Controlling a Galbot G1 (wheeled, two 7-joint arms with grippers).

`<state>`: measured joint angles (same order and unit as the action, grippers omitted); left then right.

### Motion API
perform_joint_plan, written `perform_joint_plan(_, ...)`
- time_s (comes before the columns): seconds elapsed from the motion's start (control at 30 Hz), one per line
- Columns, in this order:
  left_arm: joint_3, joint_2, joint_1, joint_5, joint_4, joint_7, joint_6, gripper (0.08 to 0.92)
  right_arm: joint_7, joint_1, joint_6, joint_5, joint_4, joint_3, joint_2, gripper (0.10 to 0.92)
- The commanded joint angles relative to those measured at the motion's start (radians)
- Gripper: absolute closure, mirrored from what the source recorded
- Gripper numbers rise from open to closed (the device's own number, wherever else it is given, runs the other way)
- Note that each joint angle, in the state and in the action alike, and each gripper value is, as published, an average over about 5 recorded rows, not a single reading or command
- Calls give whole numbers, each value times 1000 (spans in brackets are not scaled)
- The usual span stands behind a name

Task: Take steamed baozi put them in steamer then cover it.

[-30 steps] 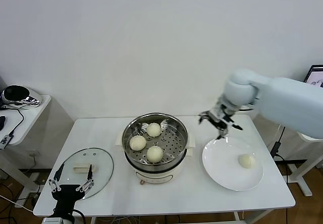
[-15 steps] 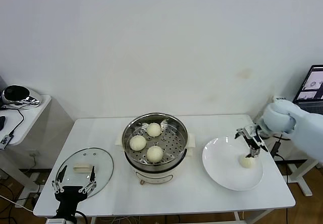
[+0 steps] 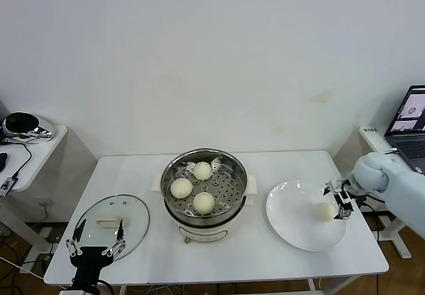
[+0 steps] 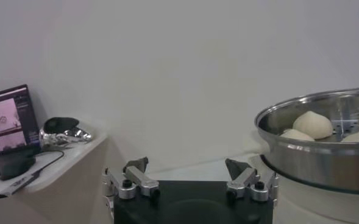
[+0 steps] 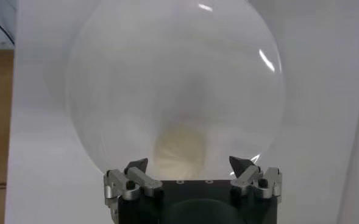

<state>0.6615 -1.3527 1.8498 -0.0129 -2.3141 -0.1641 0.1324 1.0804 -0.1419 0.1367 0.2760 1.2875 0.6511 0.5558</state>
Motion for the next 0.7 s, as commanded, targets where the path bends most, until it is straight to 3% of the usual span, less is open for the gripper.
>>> perform_joint_plan(0.03,-1,0,0,1,1,1,2,177,-5,-93,2,40,-100,-92,68,203)
perform_joint_plan(0.37,-3,-1,-6,0,5,1,2,177,-11,-99,8,54,-129,-101,94,223)
perform_joint_plan(0.7,2,0,-4,-3,6,-1,1,177,-5,-96,16,55,-124,-100,91,393)
